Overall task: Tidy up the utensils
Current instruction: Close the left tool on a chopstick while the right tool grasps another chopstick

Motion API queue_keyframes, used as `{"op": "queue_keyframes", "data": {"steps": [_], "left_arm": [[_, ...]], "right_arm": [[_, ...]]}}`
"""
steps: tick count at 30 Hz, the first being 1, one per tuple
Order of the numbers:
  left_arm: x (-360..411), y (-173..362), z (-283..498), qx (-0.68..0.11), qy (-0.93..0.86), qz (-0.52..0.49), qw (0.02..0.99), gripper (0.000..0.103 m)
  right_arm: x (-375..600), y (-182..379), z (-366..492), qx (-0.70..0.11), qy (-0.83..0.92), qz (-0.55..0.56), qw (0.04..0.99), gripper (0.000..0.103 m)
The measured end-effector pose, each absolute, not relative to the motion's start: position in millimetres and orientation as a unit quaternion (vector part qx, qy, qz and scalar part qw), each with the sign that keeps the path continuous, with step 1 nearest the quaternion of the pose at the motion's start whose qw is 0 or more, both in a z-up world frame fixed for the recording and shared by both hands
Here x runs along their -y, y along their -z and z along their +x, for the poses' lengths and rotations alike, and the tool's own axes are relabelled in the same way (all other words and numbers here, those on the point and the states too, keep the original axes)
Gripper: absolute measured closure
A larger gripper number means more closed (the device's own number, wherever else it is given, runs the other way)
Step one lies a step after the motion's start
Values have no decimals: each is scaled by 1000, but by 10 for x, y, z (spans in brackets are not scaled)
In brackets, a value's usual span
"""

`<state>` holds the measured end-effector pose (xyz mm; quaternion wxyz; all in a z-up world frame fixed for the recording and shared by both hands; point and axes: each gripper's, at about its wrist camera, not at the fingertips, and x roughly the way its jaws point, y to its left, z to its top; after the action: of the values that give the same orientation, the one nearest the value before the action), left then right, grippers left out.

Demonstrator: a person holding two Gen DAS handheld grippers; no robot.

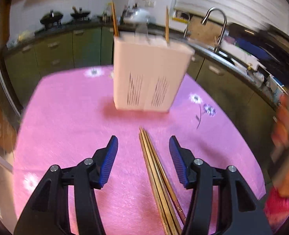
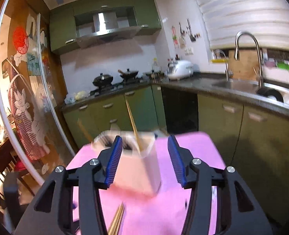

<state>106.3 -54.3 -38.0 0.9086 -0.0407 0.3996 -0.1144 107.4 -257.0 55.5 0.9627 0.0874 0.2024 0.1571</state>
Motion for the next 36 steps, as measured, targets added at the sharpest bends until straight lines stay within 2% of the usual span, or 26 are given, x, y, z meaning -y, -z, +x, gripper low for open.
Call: {"op": "queue_keyframes", "data": {"steps": [4,12,31,36], "left_arm": [[627,629,1159,-435,110,-54,892,51],[732,888,1206,-456,65,-13,888,51],[696,1032,1147,-461,45,9,886,49],[723,1070,1148,-462,36,23,886,45]], "right_arm": [[2797,-204,751,-241,-158,124,950,54],[3271,238,480,-279,-152,192,928,52],[3180,98,505,-283,-166,200,923,50],[3088,96,535,-289,-173,195,921,50]]}}
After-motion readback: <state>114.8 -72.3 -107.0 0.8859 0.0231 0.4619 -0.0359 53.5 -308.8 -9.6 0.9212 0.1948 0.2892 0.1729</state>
